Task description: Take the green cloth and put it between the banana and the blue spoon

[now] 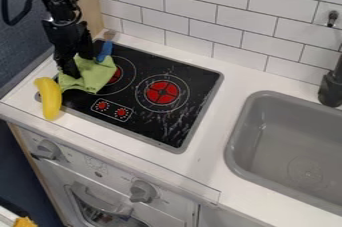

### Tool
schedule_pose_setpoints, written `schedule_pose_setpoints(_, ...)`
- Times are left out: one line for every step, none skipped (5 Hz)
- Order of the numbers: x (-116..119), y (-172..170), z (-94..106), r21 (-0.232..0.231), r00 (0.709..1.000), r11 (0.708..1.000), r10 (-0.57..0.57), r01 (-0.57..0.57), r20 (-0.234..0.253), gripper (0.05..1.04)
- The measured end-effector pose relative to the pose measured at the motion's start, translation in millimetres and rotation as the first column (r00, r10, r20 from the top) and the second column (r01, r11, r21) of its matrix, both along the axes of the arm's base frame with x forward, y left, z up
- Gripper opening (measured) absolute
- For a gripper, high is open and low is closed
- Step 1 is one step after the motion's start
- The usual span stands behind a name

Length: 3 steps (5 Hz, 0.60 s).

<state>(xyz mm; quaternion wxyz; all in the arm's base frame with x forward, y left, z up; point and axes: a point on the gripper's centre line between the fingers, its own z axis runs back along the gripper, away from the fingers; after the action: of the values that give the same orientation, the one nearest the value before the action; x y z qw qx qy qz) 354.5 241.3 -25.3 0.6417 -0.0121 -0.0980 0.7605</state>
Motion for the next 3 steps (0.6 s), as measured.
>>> schedule_pose_setpoints(2.5,-5.3,14.9,0.006,0.999,1.000,-0.031,0.031,0.028,0.996)
schedule_pose_setpoints(10.7,-11.0,45.7,0.023,0.994,0.997,-0.072,0.070,0.085,0.999)
schedule_pose_setpoints(14.9,-18.9,57.7,0.026,0.989,0.995,-0.099,0.097,0.107,0.999)
